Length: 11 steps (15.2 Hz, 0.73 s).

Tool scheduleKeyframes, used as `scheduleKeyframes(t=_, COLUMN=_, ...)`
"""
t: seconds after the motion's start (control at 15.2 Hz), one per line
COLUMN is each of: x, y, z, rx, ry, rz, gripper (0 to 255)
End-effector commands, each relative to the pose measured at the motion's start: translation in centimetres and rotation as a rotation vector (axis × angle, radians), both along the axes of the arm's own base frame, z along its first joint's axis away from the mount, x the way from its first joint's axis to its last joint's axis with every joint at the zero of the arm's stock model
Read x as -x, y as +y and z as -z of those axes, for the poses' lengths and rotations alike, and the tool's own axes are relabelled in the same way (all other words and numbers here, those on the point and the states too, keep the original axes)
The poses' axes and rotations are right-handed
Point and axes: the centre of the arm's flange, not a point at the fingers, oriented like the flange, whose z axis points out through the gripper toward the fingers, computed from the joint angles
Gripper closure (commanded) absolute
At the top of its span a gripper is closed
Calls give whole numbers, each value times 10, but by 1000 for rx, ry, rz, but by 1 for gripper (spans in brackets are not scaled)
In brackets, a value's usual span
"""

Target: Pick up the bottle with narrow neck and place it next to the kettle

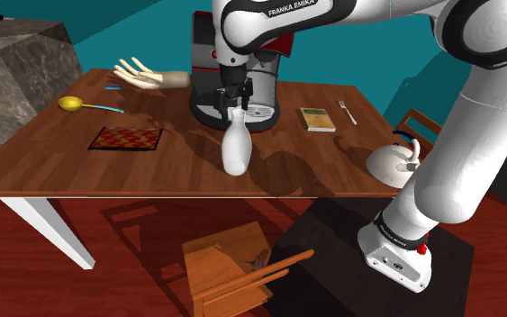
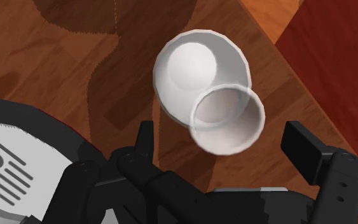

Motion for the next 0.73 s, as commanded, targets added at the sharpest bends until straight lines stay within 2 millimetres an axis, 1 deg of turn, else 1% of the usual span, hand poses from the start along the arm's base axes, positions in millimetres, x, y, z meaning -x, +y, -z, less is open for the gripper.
scheduleKeyframes(t=0.0, x=2, y=0, z=10, rx=0, ry=0, rz=0, gripper=0)
scheduleKeyframes(t=0.07, x=3, y=0, z=13, rx=0, ry=0, rz=0, gripper=0)
scheduleKeyframes(t=0.53, x=3, y=0, z=13, rx=0, ry=0, rz=0, gripper=0)
scheduleKeyframes(t=0.59, x=3, y=0, z=13, rx=0, ry=0, rz=0, gripper=255)
scheduleKeyframes(t=0.66, x=3, y=0, z=13, rx=0, ry=0, rz=0, gripper=255)
